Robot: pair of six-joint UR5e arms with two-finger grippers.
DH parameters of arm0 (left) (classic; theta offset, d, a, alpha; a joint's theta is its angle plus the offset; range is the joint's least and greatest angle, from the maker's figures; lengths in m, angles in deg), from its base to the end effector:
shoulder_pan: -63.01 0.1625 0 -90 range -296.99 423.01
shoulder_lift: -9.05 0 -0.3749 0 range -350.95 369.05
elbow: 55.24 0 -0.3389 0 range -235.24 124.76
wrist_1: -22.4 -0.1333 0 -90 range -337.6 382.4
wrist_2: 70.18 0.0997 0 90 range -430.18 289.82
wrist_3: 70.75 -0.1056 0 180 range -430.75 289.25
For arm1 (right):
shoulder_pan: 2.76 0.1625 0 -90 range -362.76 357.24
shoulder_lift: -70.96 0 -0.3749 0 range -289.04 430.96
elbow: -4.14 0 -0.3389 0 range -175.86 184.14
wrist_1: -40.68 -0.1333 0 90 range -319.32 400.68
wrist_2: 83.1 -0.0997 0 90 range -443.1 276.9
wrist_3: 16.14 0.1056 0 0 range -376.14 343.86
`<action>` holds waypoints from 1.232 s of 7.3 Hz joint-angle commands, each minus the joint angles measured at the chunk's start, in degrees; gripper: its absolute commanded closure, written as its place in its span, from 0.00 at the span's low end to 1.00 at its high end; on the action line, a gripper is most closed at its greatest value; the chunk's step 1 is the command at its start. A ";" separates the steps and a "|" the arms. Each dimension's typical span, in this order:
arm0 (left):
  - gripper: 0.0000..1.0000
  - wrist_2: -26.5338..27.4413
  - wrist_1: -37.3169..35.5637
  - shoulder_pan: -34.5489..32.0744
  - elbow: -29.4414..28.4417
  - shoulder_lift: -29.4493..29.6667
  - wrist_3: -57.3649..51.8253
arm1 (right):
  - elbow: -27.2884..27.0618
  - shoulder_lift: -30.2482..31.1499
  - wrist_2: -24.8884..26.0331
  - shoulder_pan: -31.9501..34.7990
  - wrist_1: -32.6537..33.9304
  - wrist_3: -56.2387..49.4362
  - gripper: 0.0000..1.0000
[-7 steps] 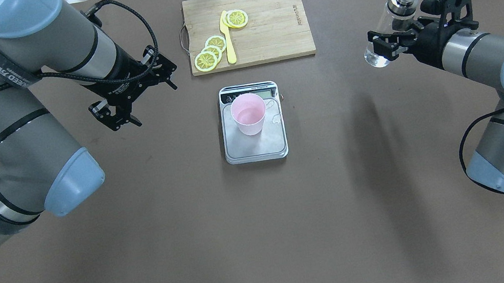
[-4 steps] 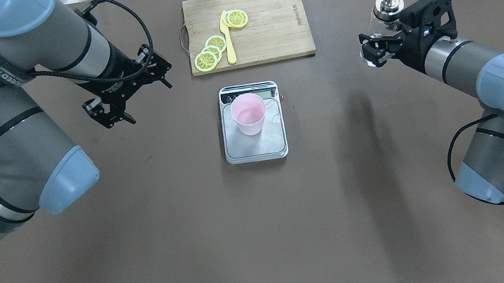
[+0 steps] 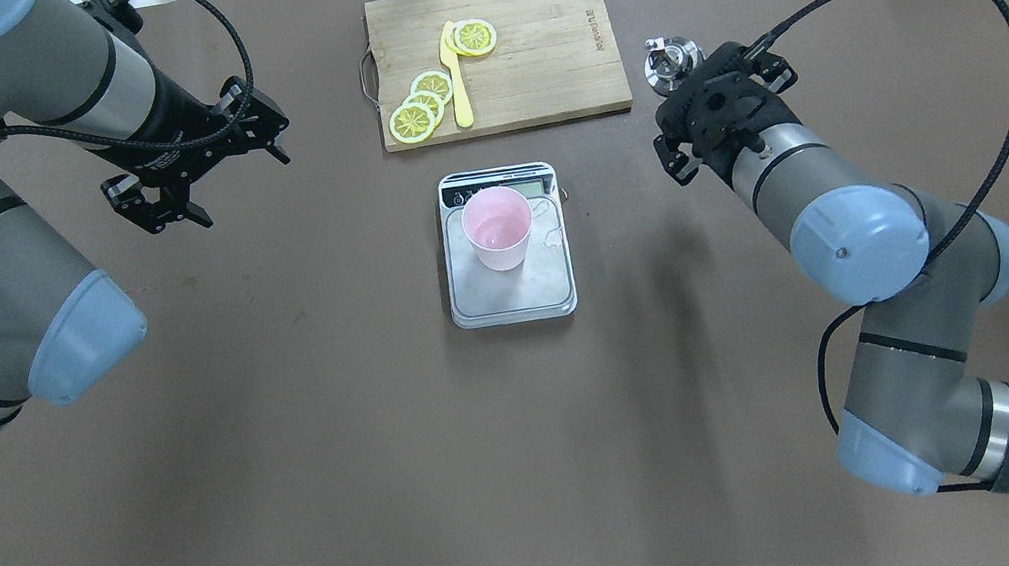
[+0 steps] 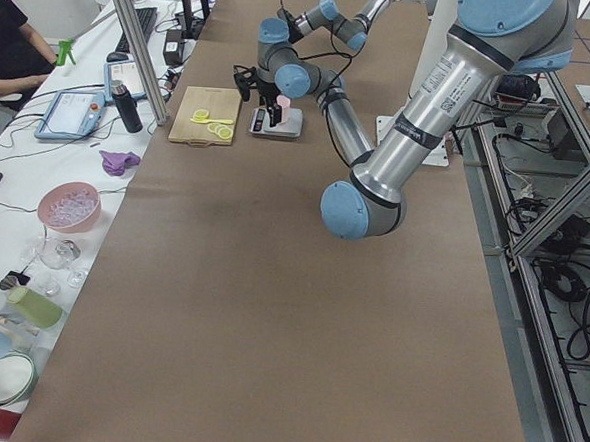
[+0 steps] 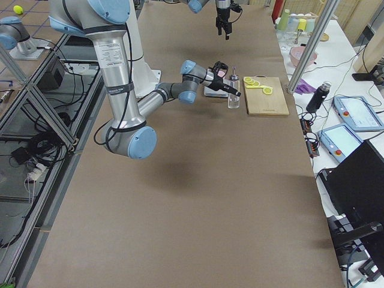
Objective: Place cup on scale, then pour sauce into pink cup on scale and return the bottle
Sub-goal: 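Lift the sauce bottle with the right gripper and carry it over the cup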
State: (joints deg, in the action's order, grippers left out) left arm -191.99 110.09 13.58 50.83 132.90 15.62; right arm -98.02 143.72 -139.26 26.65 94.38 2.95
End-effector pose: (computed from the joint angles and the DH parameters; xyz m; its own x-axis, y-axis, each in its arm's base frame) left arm 0.3056 -0.4763 0.2014 0.4624 -0.4574 -0.7596 0.3638 0.8791 -0.3079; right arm -0.3650 -0.4263 0.2994 0.9205 -0.3822 0.0815 0.0608 0.3461 0.9362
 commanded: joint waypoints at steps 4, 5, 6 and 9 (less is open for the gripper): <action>0.02 0.00 0.11 -0.32 -0.07 -1.85 -1.11 | 0.82 -0.78 17.03 -8.48 9.75 -13.20 1.00; 0.02 0.00 0.11 -0.32 -0.24 -1.94 -1.29 | 2.39 -0.95 20.00 -9.89 9.75 -13.20 1.00; 0.02 0.00 0.02 -0.41 -0.25 -2.03 -3.90 | 5.28 -2.96 21.42 -10.34 9.75 -13.29 1.00; 0.02 -0.09 0.11 -0.50 -0.07 -3.17 -4.02 | 7.59 -4.73 25.03 -10.61 9.84 -22.92 1.00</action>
State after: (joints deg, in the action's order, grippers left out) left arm -192.07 110.19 13.11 50.73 129.87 11.73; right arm -90.92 139.46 -115.53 16.04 104.21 -15.45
